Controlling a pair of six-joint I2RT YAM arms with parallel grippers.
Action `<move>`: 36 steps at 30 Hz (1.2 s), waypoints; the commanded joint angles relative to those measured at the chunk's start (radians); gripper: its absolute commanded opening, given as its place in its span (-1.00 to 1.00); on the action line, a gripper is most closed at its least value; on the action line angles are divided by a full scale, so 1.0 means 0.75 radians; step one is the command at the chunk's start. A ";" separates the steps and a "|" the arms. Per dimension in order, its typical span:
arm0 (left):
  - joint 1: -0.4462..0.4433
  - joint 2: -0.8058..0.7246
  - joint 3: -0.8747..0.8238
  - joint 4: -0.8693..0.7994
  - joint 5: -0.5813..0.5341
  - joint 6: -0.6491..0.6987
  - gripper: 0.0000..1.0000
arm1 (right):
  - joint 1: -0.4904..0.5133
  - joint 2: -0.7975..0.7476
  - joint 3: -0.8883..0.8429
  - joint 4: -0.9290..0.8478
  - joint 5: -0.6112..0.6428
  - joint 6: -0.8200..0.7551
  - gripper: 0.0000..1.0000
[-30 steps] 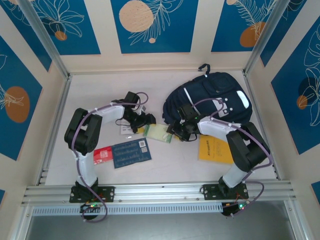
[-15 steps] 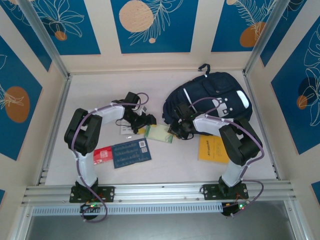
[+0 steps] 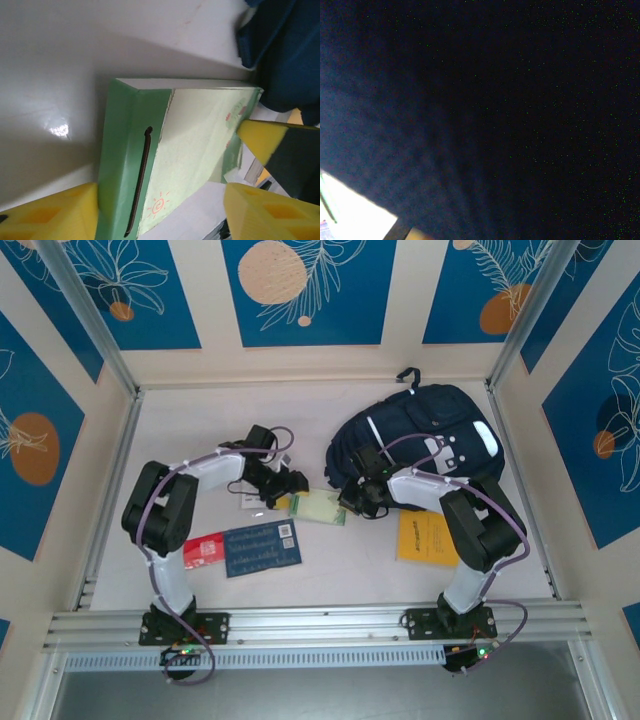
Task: Pack the student bag
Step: Pick up the book at the center of the table.
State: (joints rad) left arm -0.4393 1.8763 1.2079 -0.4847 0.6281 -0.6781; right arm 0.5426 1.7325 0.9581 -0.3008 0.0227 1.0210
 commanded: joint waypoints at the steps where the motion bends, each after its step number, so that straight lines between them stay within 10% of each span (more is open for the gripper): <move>1: -0.028 -0.099 -0.011 0.086 0.234 -0.029 0.11 | -0.001 0.079 -0.073 -0.012 0.037 0.006 -0.90; 36: -0.122 -0.116 -0.068 0.463 0.507 -0.180 -0.28 | -0.064 -0.022 -0.149 0.064 -0.071 -0.063 -0.90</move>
State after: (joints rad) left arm -0.4603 1.7988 1.1439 -0.2306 0.8806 -0.7956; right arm 0.4824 1.6768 0.8848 -0.2474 0.0185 0.9714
